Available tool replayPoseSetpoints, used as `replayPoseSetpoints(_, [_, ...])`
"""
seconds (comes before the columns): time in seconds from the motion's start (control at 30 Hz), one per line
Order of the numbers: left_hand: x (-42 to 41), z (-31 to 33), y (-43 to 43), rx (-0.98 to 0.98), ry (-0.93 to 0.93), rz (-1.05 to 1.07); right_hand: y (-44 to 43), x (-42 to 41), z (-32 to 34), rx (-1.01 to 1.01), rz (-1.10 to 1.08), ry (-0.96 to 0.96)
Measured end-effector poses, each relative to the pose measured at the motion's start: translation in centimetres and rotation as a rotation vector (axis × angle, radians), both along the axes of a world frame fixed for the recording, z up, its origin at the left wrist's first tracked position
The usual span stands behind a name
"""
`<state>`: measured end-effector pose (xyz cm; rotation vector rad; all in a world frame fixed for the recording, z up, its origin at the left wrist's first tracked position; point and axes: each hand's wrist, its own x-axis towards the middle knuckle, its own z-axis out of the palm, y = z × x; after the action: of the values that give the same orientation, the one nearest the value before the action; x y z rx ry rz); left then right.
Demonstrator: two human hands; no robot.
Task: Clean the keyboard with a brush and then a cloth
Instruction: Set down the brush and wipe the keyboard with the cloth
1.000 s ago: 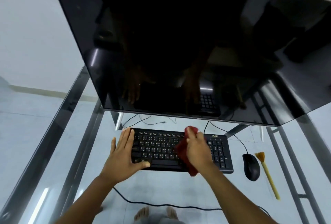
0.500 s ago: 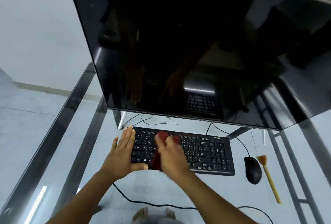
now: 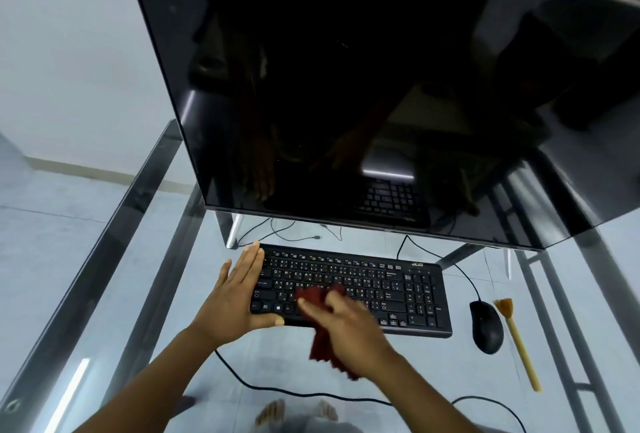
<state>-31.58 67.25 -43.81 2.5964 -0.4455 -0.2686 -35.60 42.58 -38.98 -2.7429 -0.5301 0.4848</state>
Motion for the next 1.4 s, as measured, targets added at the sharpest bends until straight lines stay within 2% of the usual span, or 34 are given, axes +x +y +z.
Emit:
replayPoseSetpoints(0.07, [-0.1, -0.1, 0.0, 0.000, 0.005, 0.002, -2.5, 0.3, -0.7, -0.058, -0.185, -0.032])
replayPoseSetpoints(0.1, [-0.1, -0.1, -0.1, 0.001, 0.004, 0.004, -2.5, 0.1, -0.4, -0.125, -0.209, -0.072])
replayPoseSetpoints(0.17, [-0.1, -0.3, -0.1, -0.002, 0.004, 0.010, -0.7, -0.6, -0.6, -0.130, -0.158, -0.048])
replayPoseSetpoints(0.27, [-0.1, -0.3, 0.0, -0.009, 0.005, 0.017, 1.2, -1.4, -0.7, -0.048, 0.078, -0.006])
replayPoseSetpoints(0.3, [-0.1, -0.3, 0.0, -0.012, 0.011, 0.018, 0.5, -1.2, -0.4, -0.026, 0.055, 0.021])
replayPoseSetpoints(0.37, [-0.1, -0.3, 0.1, -0.021, 0.023, 0.021, -2.2, -1.0, -0.2, 0.041, -0.124, 0.066])
replayPoseSetpoints(0.47, [-0.1, -0.4, 0.1, -0.017, 0.025, 0.023, -4.9, -1.2, -0.8, -0.094, -0.238, -0.084])
replayPoseSetpoints(0.5, [-0.1, -0.5, 0.1, -0.014, 0.021, 0.019, -4.2, -1.3, -0.6, -0.115, -0.222, -0.099])
replayPoseSetpoints(0.6, [-0.1, -0.7, 0.1, -0.014, 0.017, 0.011, -0.5, -1.2, -0.2, -0.096, -0.015, 0.010])
replayPoseSetpoints(0.67, [0.0, -0.6, 0.1, -0.016, 0.014, 0.005, 0.4, -0.1, -0.1, -0.073, 0.069, -0.058])
replayPoseSetpoints(0.7, [0.0, -0.5, 0.1, -0.017, 0.017, 0.006, 0.3, 0.8, -0.1, -0.042, 0.006, -0.072])
replayPoseSetpoints(0.8, [0.0, -0.4, 0.1, -0.018, 0.031, 0.009, -0.5, 4.0, 0.0, 0.013, -0.382, -0.091])
replayPoseSetpoints(0.83, [0.0, -0.4, 0.2, -0.024, 0.037, 0.008, -0.1, 4.3, 0.0, -0.008, -0.405, -0.089])
replayPoseSetpoints(0.9, [0.1, -0.2, 0.3, -0.052, 0.062, 0.003, 1.5, 3.8, 0.3, -0.038, -0.230, -0.075])
replayPoseSetpoints(1.0, [0.5, 0.2, 1.2, -0.100, 0.104, -0.022, 2.7, 3.0, 0.6, -0.055, 0.184, -0.064])
replayPoseSetpoints(1.07, [0.8, 0.2, 1.9, -0.102, 0.131, -0.041, 1.8, 4.9, 0.1, -0.059, 0.151, -0.146])
replayPoseSetpoints(1.17, [0.8, 0.0, 2.2, -0.084, 0.136, -0.051, 1.1, 6.8, -0.1, -0.059, -0.228, -0.194])
replayPoseSetpoints(1.2, [0.8, -0.1, 2.2, -0.090, 0.132, -0.048, 1.8, 6.5, 0.0, -0.047, -0.244, -0.162])
replayPoseSetpoints(1.23, [0.8, -0.1, 2.2, -0.098, 0.128, -0.043, 2.9, 5.7, -0.1, -0.019, -0.162, -0.121])
replayPoseSetpoints(1.33, [0.7, 0.2, 2.2, -0.132, 0.116, -0.044, 5.3, 3.1, -0.6, -0.014, 0.279, -0.091])
replayPoseSetpoints(1.37, [0.7, 0.4, 2.1, -0.152, 0.121, -0.035, 5.2, 3.7, -0.8, -0.019, 0.276, -0.132])
replayPoseSetpoints(1.4, [0.6, 0.7, 2.0, -0.168, 0.134, -0.020, 4.9, 4.7, -1.0, -0.015, 0.177, -0.148])
